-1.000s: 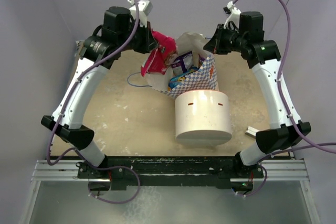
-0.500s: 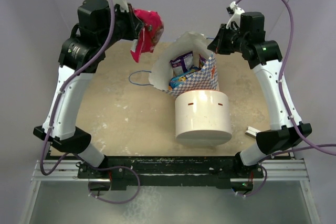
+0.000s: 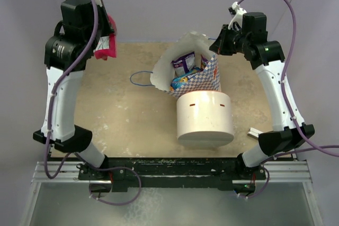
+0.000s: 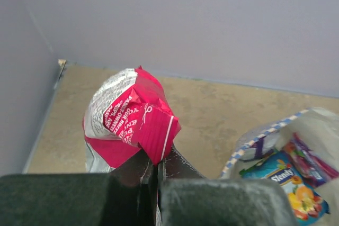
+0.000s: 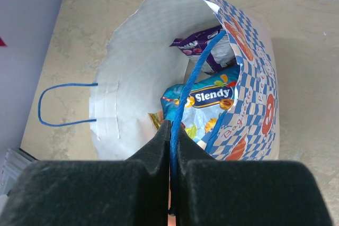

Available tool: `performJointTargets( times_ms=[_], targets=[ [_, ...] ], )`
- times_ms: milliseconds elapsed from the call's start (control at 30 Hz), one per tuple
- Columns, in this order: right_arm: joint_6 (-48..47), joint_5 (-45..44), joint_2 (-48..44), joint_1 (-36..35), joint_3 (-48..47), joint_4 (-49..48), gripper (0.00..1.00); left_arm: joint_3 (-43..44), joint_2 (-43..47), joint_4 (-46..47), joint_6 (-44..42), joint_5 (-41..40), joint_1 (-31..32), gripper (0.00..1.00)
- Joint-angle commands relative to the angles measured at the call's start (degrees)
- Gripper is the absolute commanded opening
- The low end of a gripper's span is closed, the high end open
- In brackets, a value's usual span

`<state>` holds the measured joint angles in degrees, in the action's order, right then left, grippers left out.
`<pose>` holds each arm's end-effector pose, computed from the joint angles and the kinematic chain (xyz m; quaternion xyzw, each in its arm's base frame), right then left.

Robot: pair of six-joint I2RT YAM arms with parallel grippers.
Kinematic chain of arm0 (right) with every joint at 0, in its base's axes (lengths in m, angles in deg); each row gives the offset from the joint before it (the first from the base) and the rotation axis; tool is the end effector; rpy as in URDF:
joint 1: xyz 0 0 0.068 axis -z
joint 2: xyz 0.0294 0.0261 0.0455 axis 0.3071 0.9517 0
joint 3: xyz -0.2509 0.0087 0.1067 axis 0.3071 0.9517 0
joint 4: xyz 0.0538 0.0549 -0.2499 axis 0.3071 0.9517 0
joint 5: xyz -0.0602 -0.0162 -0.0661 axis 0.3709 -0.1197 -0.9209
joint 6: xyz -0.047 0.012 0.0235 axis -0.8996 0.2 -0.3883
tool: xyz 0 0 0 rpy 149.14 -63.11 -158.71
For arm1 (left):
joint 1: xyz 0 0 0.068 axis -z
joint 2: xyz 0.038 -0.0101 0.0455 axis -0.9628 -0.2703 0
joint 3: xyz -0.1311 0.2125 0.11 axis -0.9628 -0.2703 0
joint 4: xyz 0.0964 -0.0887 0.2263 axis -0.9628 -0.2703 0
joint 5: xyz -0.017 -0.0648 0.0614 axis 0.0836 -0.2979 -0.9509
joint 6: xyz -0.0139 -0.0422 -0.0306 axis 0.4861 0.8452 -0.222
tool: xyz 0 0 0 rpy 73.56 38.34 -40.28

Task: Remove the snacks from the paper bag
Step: Place the snack at the center of the board.

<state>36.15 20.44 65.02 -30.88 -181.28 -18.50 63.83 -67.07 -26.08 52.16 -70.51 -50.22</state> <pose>0.3133 0.0821 0.4777 -0.0285 0.8259 0.2619 0.4985 0.2399 -0.0899 0.5763 -0.0807 0.7624 -0.0373 0.6410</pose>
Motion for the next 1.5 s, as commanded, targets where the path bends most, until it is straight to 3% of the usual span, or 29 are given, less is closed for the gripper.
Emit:
performJointTargets(
  times_ms=[0, 200, 300, 467, 700, 800, 867, 1033, 1167, 1233, 1467],
  targets=[
    [0.0, 0.6, -0.7, 0.1, -1.9, -0.8, 0.00, 0.9, -5.0, -8.6, 9.9, 12.5, -12.0, 0.00],
    [-0.4, 1.0, -0.9, 0.1, -1.2, -0.9, 0.00, -17.0, -4.9, -1.8, 15.2, 21.0, -20.9, 0.00],
    [-0.4, 1.1, -0.6, 0.1, -1.4, -0.9, 0.00, -21.4, -7.0, 2.0, 19.2, 27.7, -24.9, 0.00],
    [-0.6, 1.3, -0.5, 0.1, -1.3, -1.1, 0.00, -18.4, -13.9, 5.2, 23.3, 32.9, -26.1, 0.00],
    [-1.0, 1.0, -1.0, 0.1, -0.5, -1.2, 0.00, -3.1, -25.6, 9.6, 32.1, 42.9, -28.8, 0.00],
    [-1.0, 1.5, -1.1, 0.1, -0.3, -1.2, 0.00, -3.1, -26.9, 13.2, 35.0, 45.3, -31.5, 0.00],
    [-0.9, 2.0, -0.9, 0.1, -0.4, -1.2, 0.00, -7.6, -25.0, 14.9, 36.0, 45.7, -33.8, 0.00],
    [-0.8, 2.7, -0.7, 0.1, -0.4, -1.4, 0.00, -29.6, -17.6, 20.7, 32.7, 43.2, -38.9, 0.00],
    [-0.3, 4.4, 0.2, 0.1, -1.1, -1.6, 0.00, -46.8, -15.5, 24.9, 33.1, 47.8, -43.9, 0.01],
    [0.1, 5.3, 0.7, 0.1, -1.2, -1.8, 0.00, -50.2, -15.6, 23.0, 31.5, 47.5, -45.2, 0.02],
    [0.3, 6.9, 0.4, 0.0, 0.1, -2.1, 0.00, -56.1, -10.5, 17.6, 25.7, 38.3, -45.7, 0.38]
  ],
)
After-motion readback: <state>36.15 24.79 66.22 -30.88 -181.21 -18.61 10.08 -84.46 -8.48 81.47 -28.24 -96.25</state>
